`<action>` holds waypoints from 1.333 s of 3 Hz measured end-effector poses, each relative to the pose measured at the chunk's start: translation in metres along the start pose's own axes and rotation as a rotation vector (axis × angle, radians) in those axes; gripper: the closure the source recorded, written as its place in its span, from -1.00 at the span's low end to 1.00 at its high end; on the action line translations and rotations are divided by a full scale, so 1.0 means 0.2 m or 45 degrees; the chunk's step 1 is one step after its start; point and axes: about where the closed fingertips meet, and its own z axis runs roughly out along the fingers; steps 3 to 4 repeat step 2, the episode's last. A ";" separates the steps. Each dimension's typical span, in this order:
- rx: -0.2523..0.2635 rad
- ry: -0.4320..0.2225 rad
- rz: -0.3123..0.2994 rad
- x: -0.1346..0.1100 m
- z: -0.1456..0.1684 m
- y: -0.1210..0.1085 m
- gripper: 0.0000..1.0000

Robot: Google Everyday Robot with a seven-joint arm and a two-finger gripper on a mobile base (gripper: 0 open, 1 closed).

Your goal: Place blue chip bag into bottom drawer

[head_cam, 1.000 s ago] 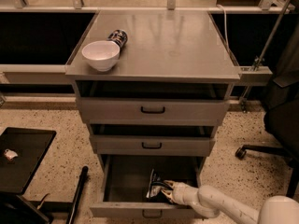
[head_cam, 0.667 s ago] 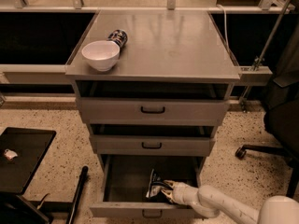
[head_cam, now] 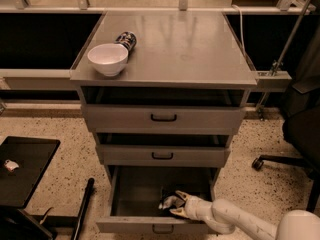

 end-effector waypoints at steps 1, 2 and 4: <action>0.000 0.000 0.000 0.00 0.00 0.00 -1.00; 0.000 0.000 0.000 0.00 0.00 0.00 -1.00; 0.000 0.000 0.000 0.00 0.00 0.00 -1.00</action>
Offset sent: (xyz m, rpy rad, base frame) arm 0.0000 0.0000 0.0000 0.0000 0.0000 0.0000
